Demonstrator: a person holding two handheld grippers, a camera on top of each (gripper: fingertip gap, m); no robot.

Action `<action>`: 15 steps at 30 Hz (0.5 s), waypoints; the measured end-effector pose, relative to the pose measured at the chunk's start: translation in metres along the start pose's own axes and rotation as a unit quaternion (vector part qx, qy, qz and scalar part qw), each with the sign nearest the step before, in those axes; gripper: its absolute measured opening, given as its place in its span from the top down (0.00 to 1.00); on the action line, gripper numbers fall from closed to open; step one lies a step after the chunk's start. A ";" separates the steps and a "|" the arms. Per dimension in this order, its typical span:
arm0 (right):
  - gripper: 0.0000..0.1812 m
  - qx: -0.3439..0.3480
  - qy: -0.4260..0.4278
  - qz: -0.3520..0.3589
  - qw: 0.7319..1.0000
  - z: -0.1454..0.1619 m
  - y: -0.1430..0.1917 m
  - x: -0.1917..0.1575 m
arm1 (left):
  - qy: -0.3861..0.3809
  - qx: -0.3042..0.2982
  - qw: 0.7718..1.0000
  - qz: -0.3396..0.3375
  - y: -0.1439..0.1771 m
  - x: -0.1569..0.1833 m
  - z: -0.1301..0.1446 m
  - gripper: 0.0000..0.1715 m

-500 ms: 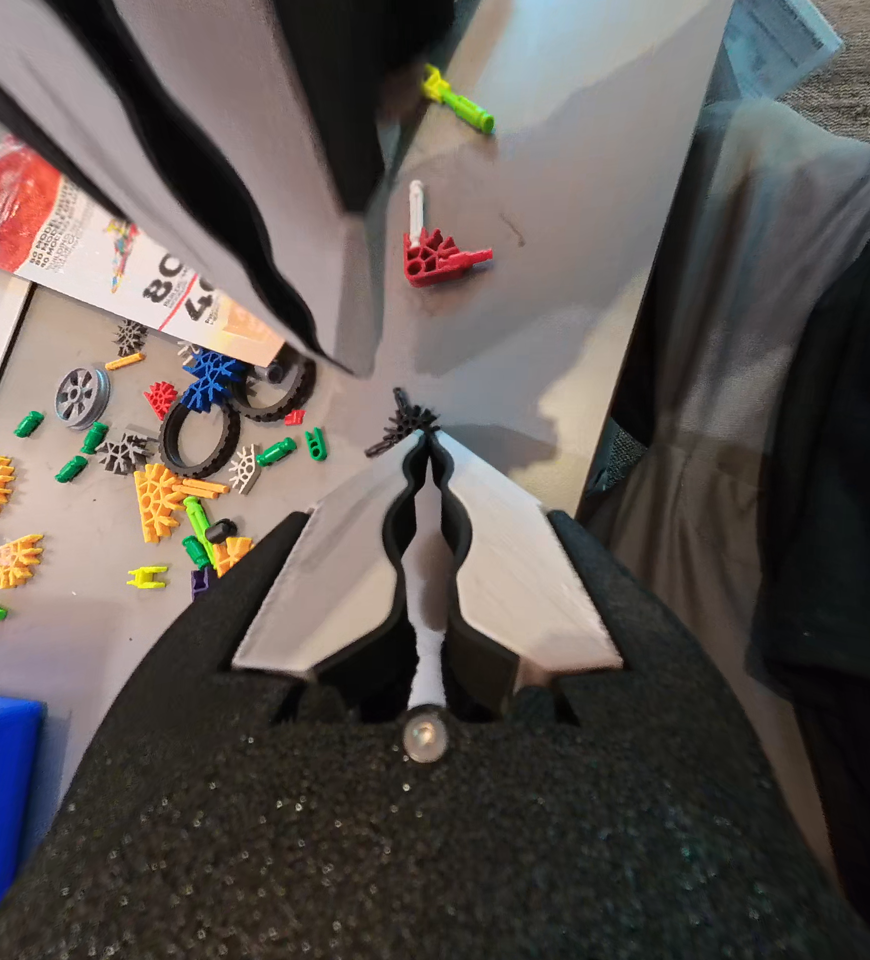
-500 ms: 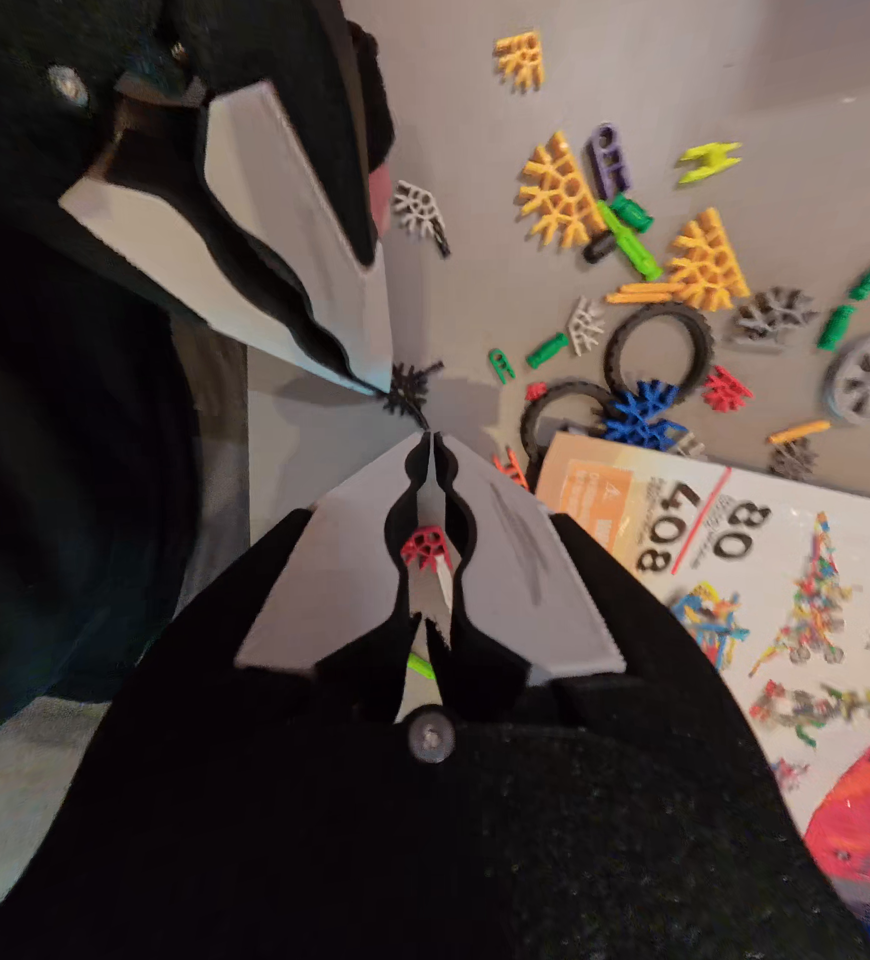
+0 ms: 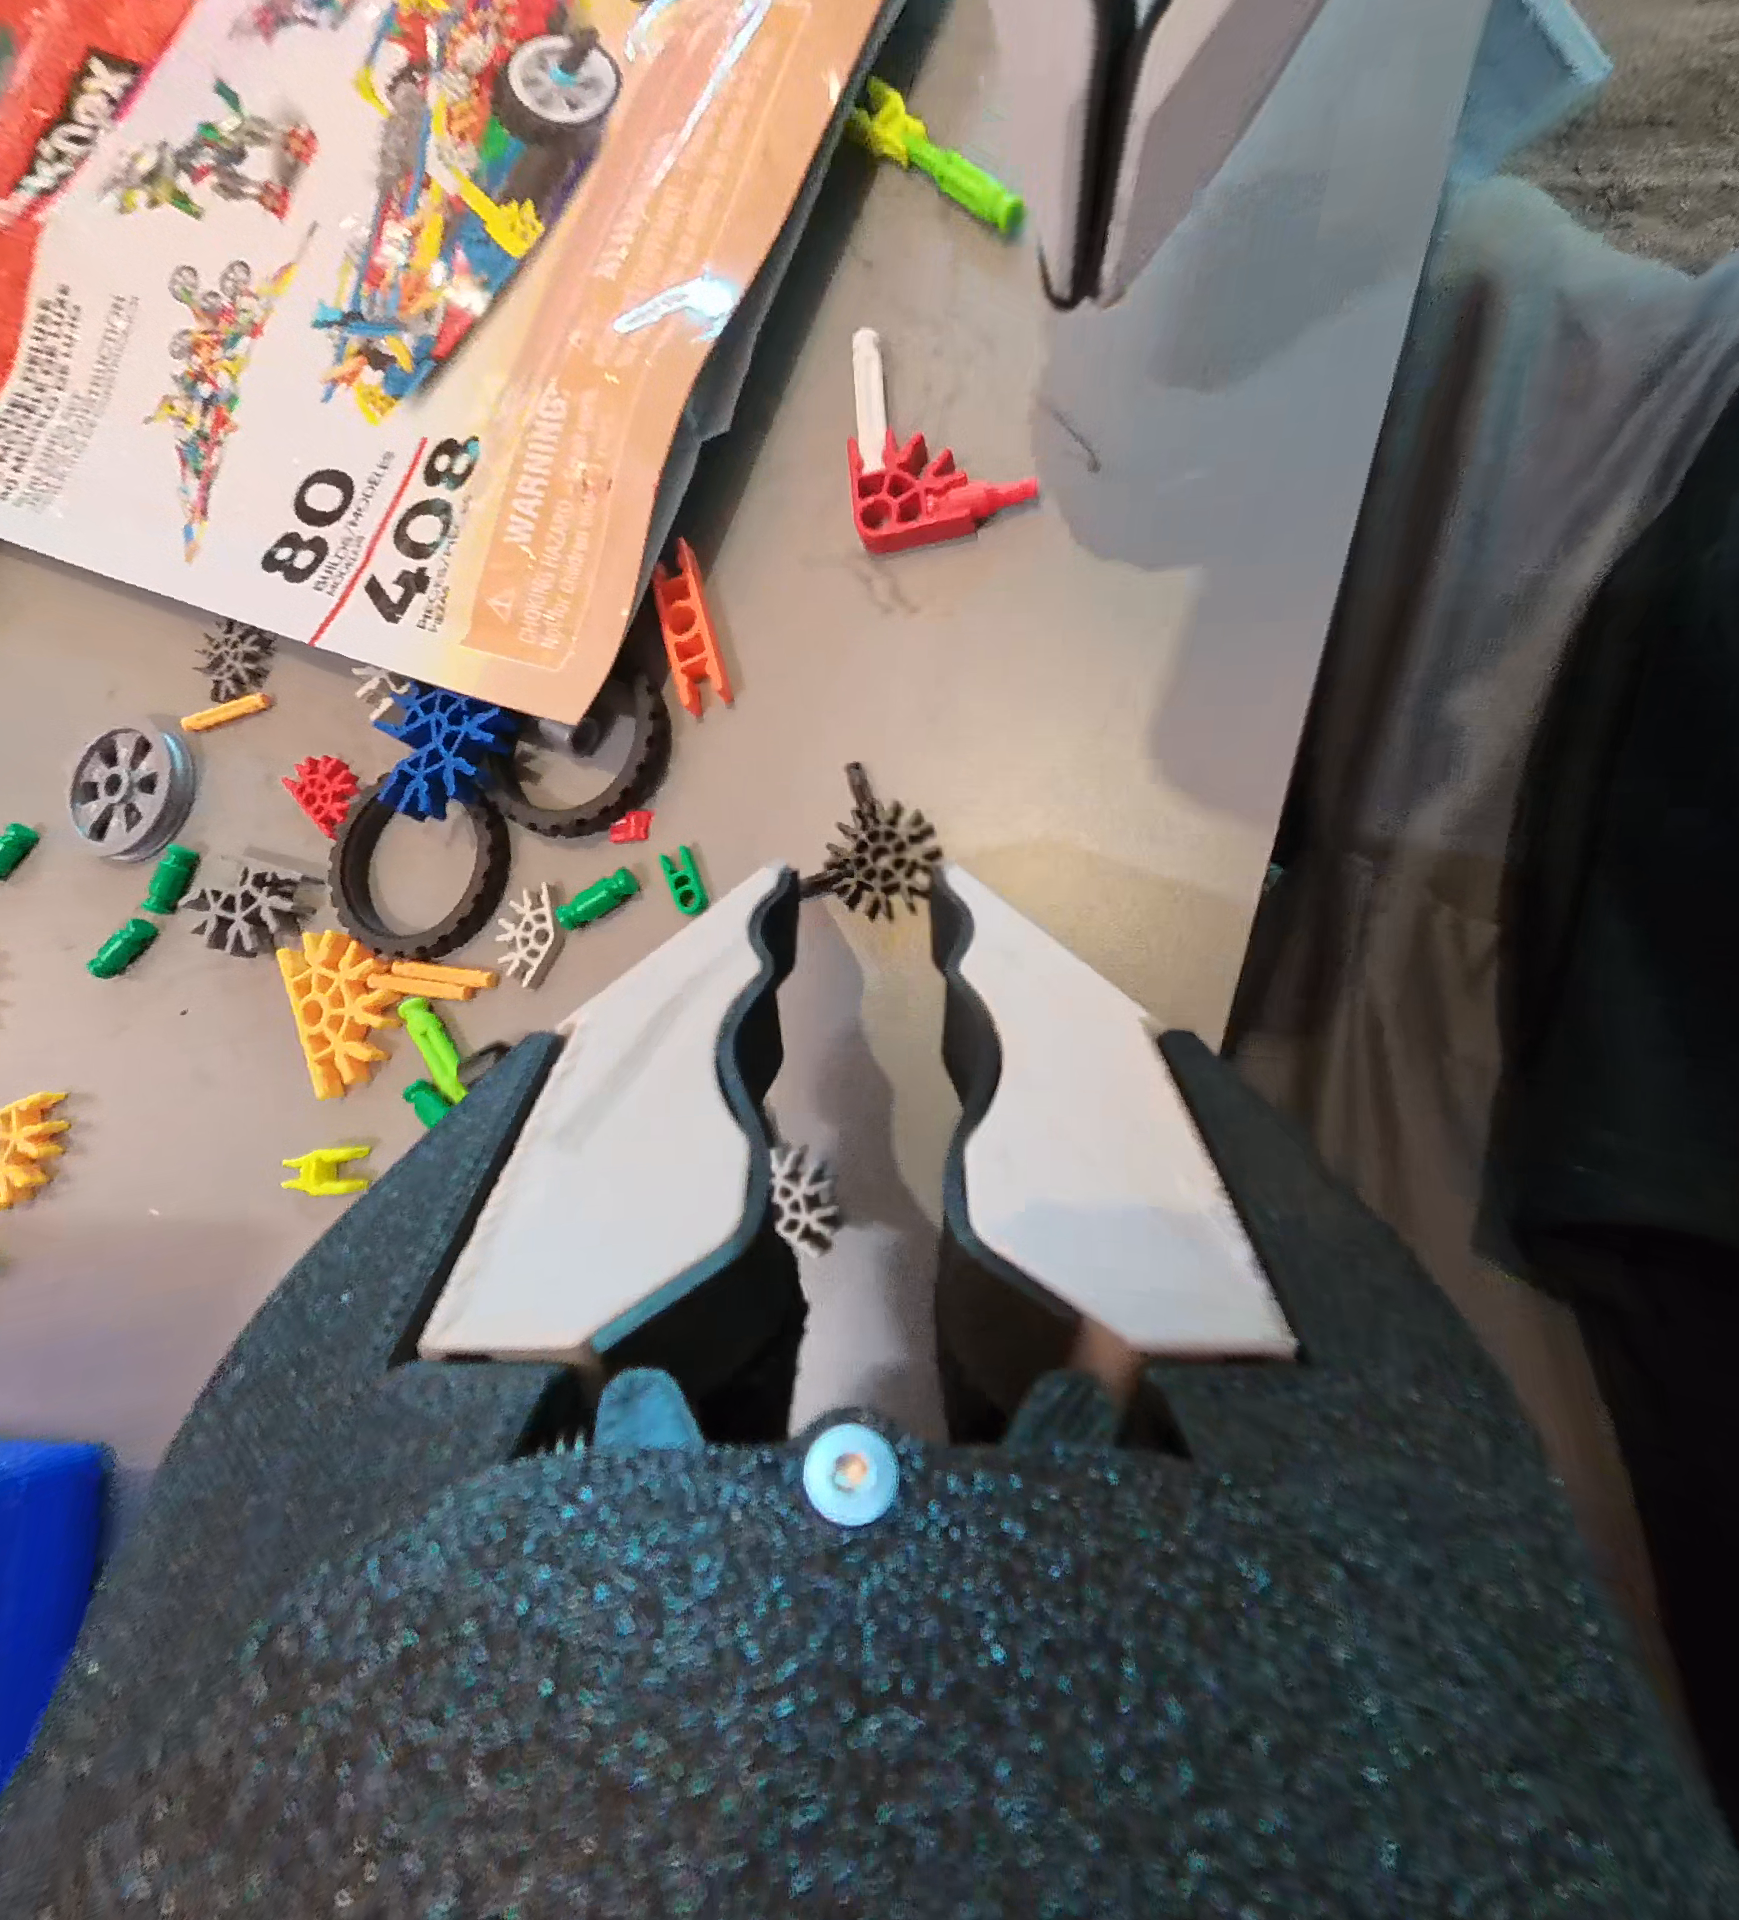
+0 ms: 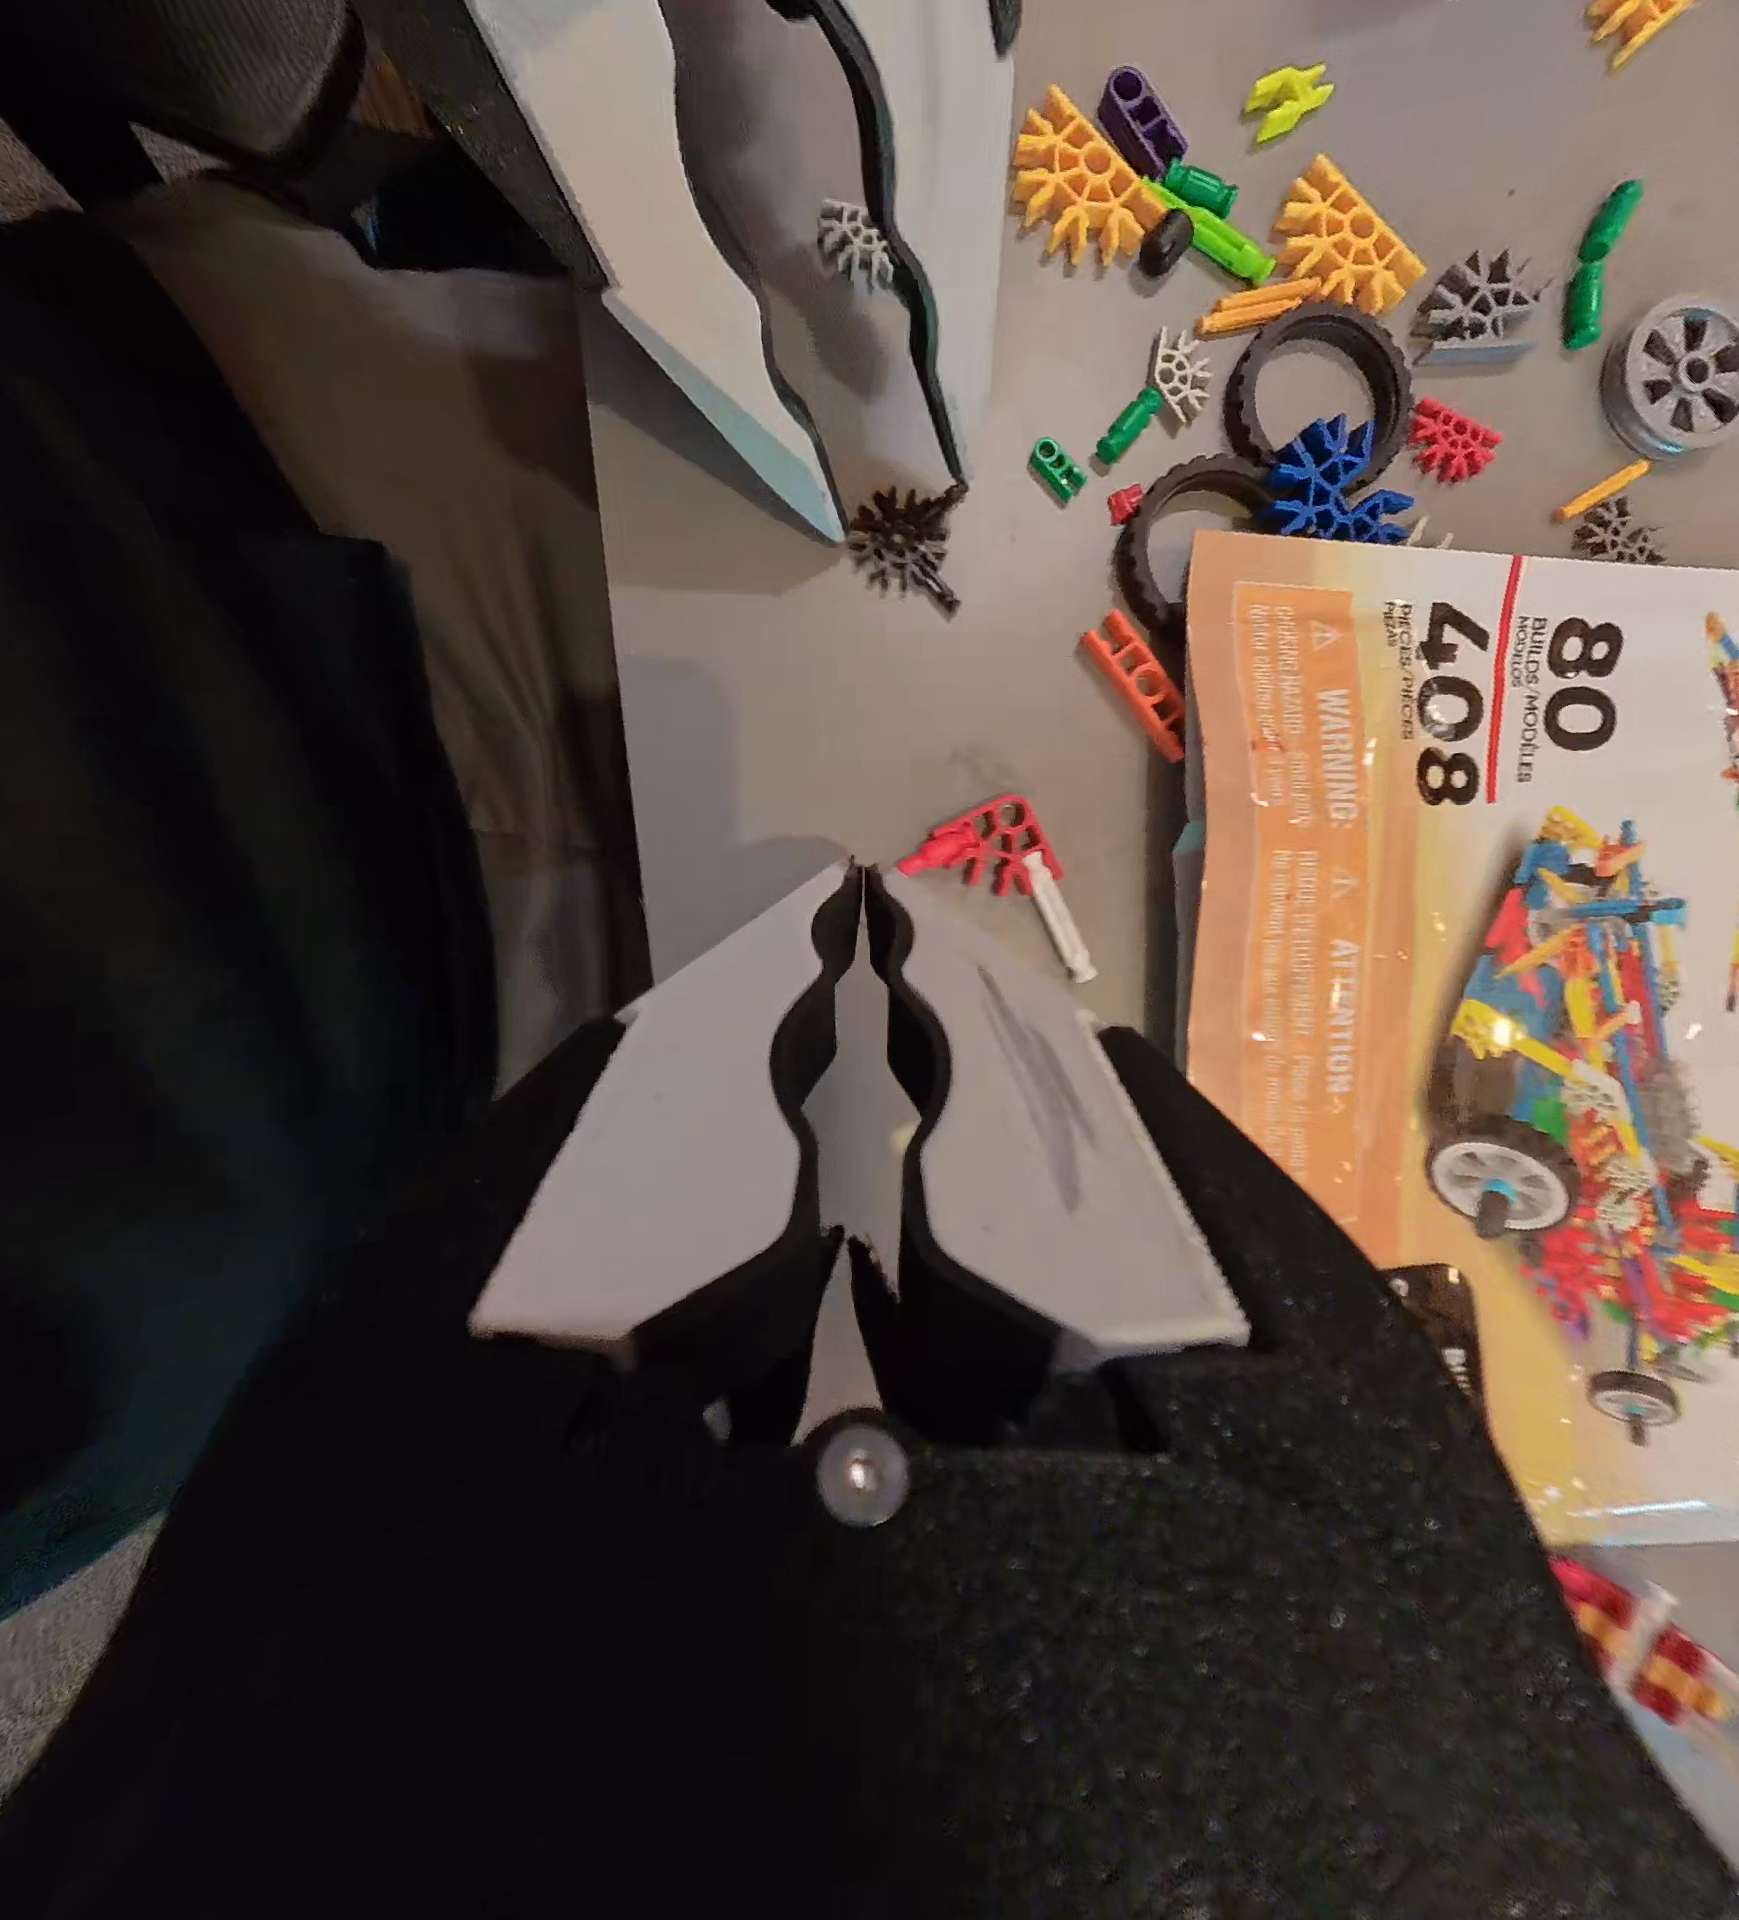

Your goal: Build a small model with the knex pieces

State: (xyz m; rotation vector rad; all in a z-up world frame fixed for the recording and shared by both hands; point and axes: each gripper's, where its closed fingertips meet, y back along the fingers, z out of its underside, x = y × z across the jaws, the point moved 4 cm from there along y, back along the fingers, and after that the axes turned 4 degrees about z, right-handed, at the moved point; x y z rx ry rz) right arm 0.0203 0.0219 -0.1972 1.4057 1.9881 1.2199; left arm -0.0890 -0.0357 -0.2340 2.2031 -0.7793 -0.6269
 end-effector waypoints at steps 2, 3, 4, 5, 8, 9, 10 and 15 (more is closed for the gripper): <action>1.00 0.016 -0.009 0.001 1.000 0.003 -0.001 -0.004 | 0.002 -0.004 1.000 0.014 -0.004 0.002 -0.001 0.88; 1.00 0.023 -0.014 0.001 1.000 0.004 -0.001 -0.005 | 0.003 -0.004 1.000 0.018 -0.005 0.002 -0.002 0.90; 1.00 0.029 -0.019 0.001 0.999 0.005 -0.001 -0.006 | 0.002 -0.005 1.000 0.020 -0.006 0.003 -0.003 0.91; 1.00 0.034 -0.021 0.000 0.999 0.007 -0.001 -0.007 | 0.002 -0.006 1.000 0.020 -0.006 0.003 -0.003 0.91; 1.00 0.050 -0.028 0.000 0.998 0.011 0.001 -0.008 | 0.002 -0.010 1.000 0.022 -0.007 0.003 -0.005 0.91; 1.00 0.055 -0.032 0.000 0.998 0.012 0.002 -0.008 | 0.003 -0.010 1.000 0.021 -0.007 0.003 -0.005 0.92; 1.00 0.058 -0.033 0.003 0.998 0.013 0.002 -0.007 | 0.005 -0.010 1.000 0.019 -0.008 0.003 -0.005 0.92; 1.00 0.078 -0.036 0.013 0.996 0.017 0.006 -0.005 | 0.011 -0.003 1.000 0.010 -0.008 0.005 -0.007 0.95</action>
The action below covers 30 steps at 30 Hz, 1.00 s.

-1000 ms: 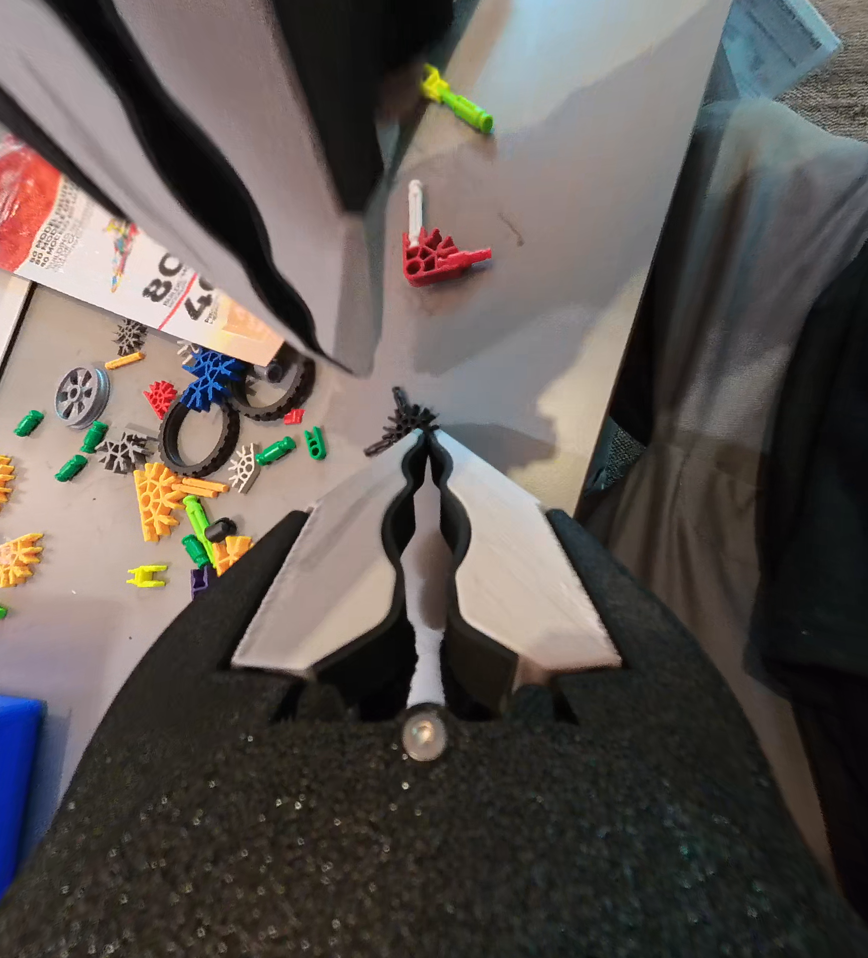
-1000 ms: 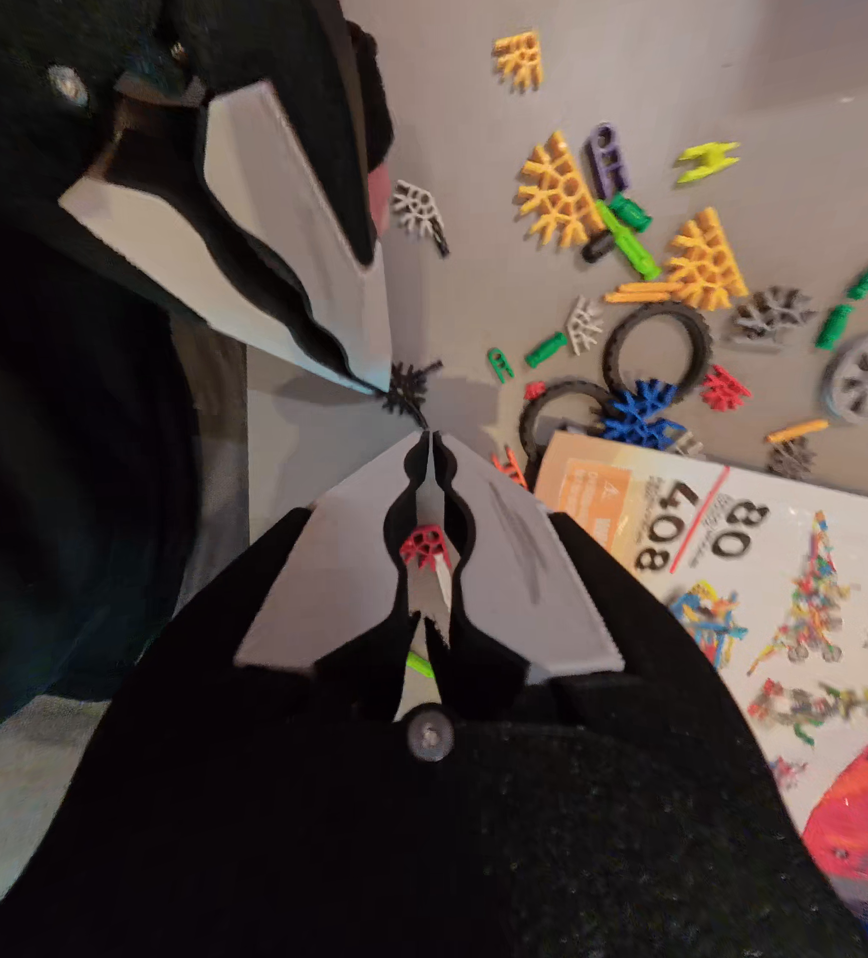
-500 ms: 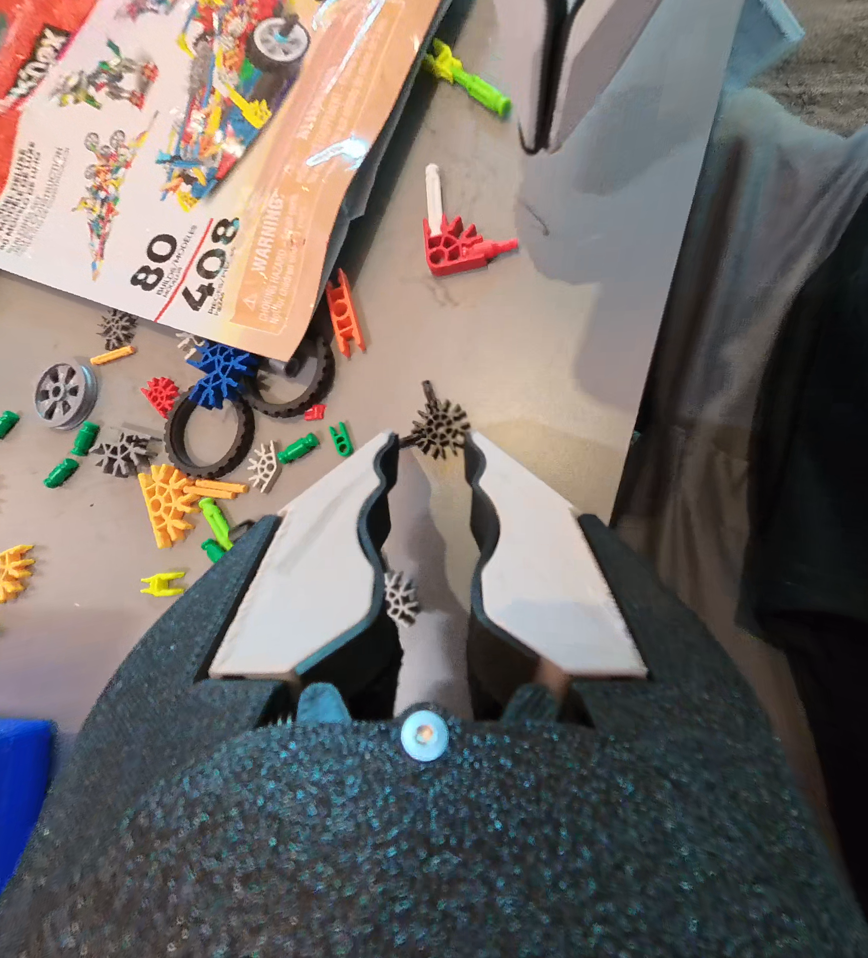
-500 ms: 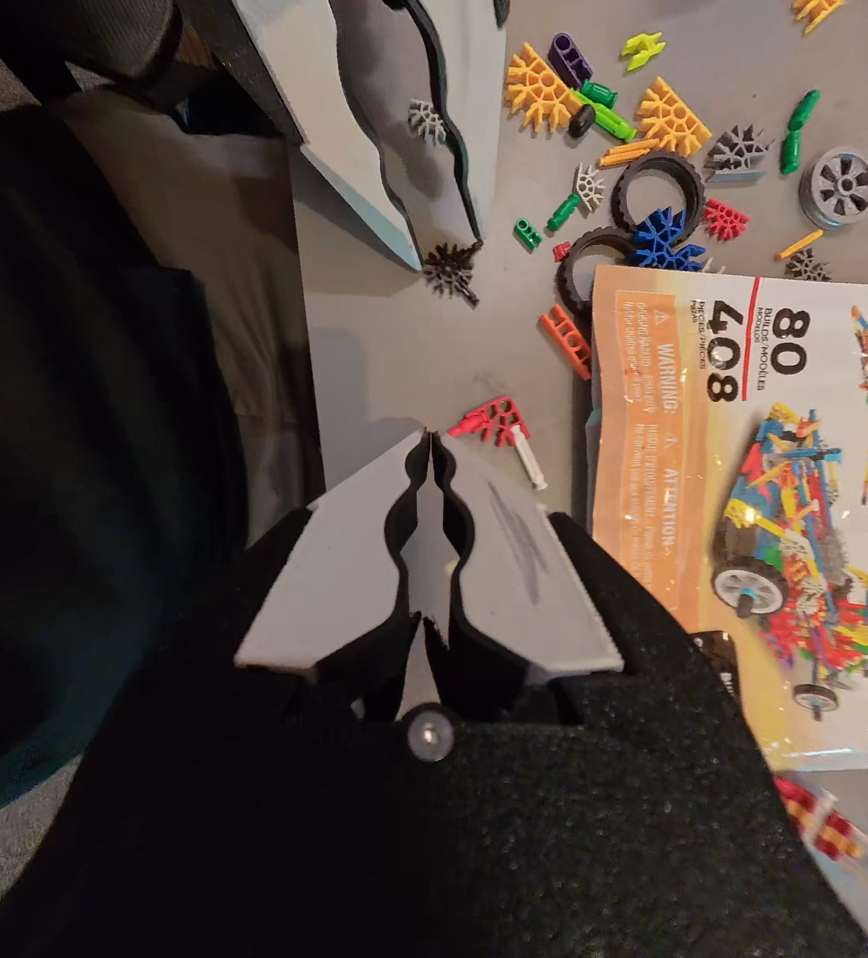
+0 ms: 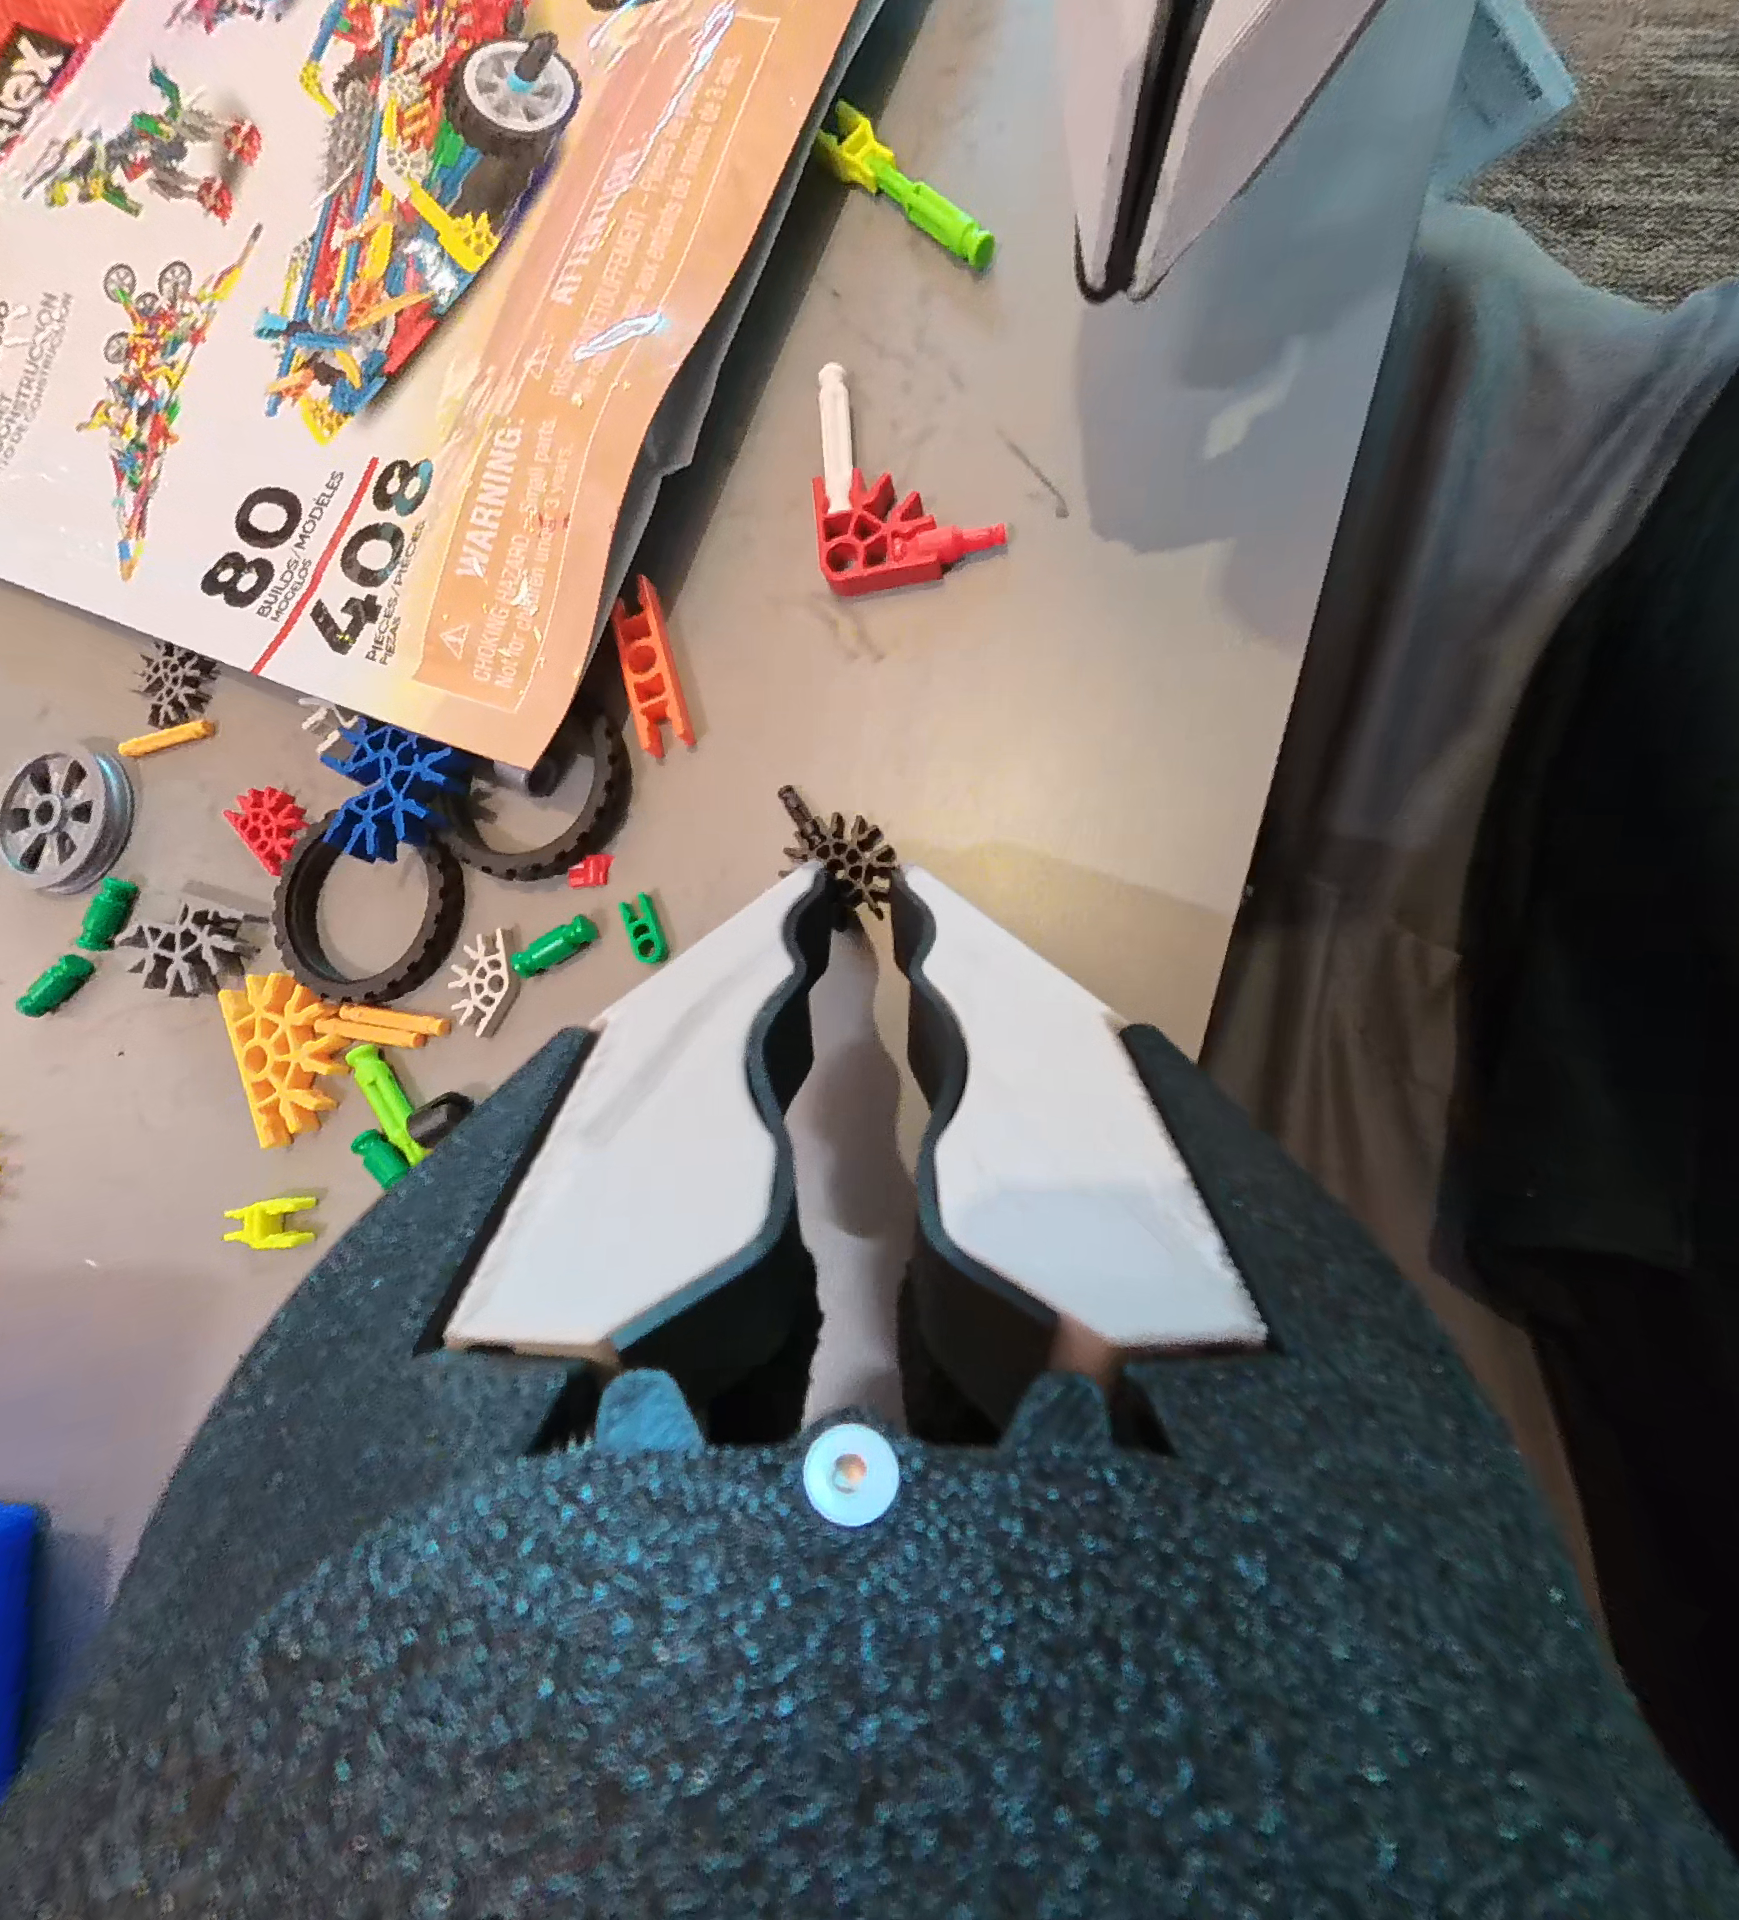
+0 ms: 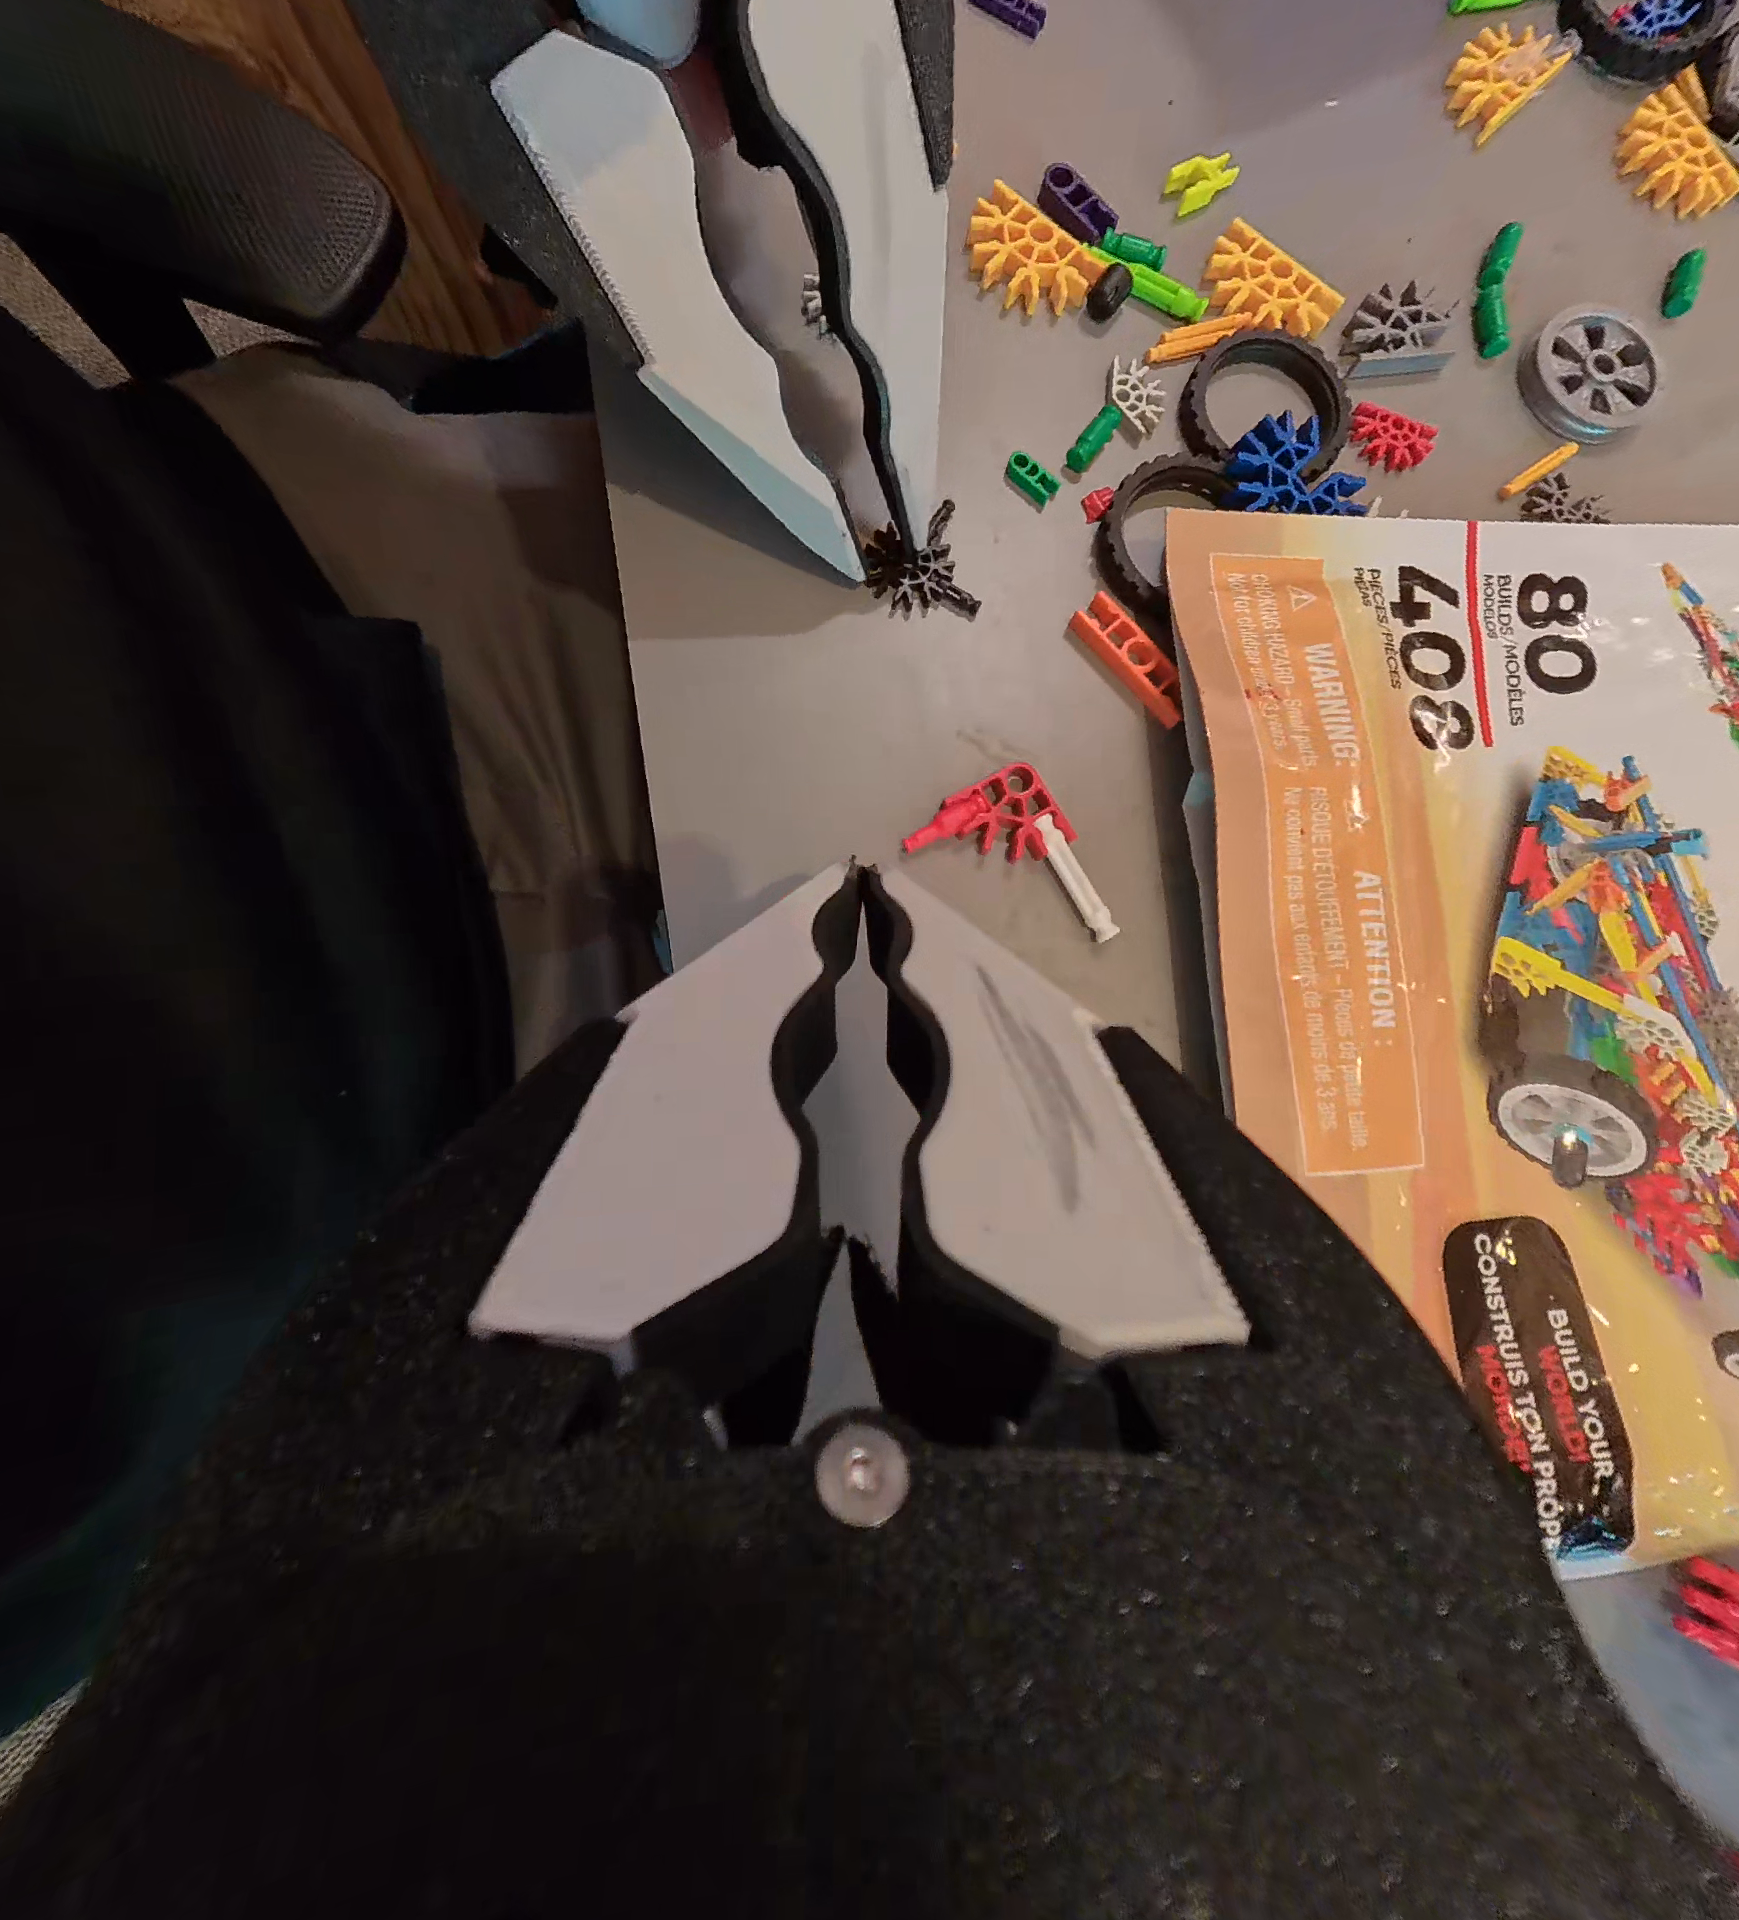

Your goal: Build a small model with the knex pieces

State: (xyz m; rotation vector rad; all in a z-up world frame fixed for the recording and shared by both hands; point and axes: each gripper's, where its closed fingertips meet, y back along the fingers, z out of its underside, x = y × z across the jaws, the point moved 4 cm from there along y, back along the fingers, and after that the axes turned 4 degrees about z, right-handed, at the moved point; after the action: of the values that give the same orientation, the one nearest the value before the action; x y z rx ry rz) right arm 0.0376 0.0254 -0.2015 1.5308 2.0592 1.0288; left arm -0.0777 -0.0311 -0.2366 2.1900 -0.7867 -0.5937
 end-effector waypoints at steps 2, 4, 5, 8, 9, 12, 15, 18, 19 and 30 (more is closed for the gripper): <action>1.00 0.004 -0.004 0.003 1.000 0.003 0.001 0.001 | 0.005 0.001 1.000 -0.003 0.000 0.000 0.000 0.95; 1.00 0.007 -0.006 0.007 1.000 0.005 0.002 0.003 | 0.007 0.003 1.000 -0.006 0.000 0.000 0.000 0.95; 1.00 0.010 -0.008 0.009 1.000 0.006 0.004 0.004 | 0.007 0.003 1.000 -0.008 0.000 0.000 0.000 0.95; 1.00 0.016 -0.012 0.012 1.000 0.008 0.006 0.005 | 0.002 0.003 1.000 -0.010 0.000 0.001 0.001 0.96; 1.00 0.018 -0.012 0.014 1.000 0.008 0.006 0.006 | 0.001 0.003 1.000 -0.011 0.000 0.000 0.001 0.96; 1.00 0.025 -0.016 0.019 0.999 0.009 0.006 0.007 | 0.000 0.005 1.000 -0.014 0.001 0.000 0.000 0.97; 1.00 0.029 -0.021 0.020 0.999 0.011 0.004 0.007 | 0.000 0.005 1.000 -0.016 0.001 0.000 0.001 0.98; 1.00 0.030 -0.023 0.022 0.999 0.013 0.004 0.007 | -0.002 0.004 1.000 -0.016 0.001 0.000 0.002 0.98; 1.00 0.031 -0.023 0.023 0.999 0.013 0.004 0.007 | -0.002 0.004 1.000 -0.015 0.001 0.001 0.002 0.98; 1.00 0.033 -0.028 0.026 0.999 0.017 0.002 0.009 | -0.007 0.010 1.000 -0.019 0.002 0.001 0.001 1.00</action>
State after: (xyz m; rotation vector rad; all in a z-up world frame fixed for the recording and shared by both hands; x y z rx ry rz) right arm 0.0476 0.0393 -0.2099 1.6352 2.0452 0.9344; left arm -0.0786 -0.0333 -0.2365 2.2246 -0.7633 -0.6240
